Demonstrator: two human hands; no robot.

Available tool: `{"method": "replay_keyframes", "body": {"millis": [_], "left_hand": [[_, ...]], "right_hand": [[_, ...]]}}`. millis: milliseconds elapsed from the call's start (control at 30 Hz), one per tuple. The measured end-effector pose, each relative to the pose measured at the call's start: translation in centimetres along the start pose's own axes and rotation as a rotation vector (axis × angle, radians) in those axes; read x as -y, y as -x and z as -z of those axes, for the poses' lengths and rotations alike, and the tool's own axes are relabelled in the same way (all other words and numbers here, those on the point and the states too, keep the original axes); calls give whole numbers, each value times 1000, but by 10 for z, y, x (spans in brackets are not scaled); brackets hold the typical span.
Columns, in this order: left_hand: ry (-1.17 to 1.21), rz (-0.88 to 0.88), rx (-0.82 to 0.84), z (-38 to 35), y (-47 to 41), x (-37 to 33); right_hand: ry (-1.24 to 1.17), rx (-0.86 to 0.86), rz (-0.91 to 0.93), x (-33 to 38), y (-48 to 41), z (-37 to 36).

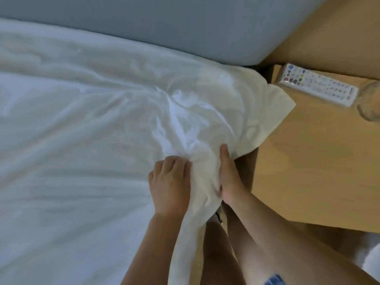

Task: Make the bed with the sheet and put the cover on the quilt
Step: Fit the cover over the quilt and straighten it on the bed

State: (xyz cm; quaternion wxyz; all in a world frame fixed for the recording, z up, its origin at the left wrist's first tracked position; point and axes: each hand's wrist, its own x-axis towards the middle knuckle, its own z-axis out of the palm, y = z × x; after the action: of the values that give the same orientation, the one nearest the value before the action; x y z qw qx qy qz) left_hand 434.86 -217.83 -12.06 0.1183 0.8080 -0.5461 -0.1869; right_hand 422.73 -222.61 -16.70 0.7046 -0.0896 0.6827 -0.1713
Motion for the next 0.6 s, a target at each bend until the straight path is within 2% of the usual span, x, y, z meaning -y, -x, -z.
{"method": "replay_keyframes", "body": {"millis": [67, 167, 233, 333, 400, 467, 533, 600], "left_hand": [[92, -46, 20, 9, -10, 0], [342, 75, 86, 35, -17, -21], [483, 224, 74, 56, -18, -30], [728, 545, -70, 84, -29, -19], [734, 675, -112, 88, -38, -6], [740, 696, -126, 84, -37, -3], [734, 666, -116, 75, -30, -8], [690, 604, -115, 70, -21, -14]], "right_hand": [[-149, 39, -38, -12, 1, 2], [-319, 82, -105, -25, 2, 7], [-284, 136, -96, -24, 6, 8], [-72, 200, 1, -18, 20, 3], [-63, 183, 120, -17, 23, -3], [-250, 171, 196, -10, 23, -10], [-452, 182, 195, 3, 22, -12], [-456, 154, 175, 12, 22, -11]]}}
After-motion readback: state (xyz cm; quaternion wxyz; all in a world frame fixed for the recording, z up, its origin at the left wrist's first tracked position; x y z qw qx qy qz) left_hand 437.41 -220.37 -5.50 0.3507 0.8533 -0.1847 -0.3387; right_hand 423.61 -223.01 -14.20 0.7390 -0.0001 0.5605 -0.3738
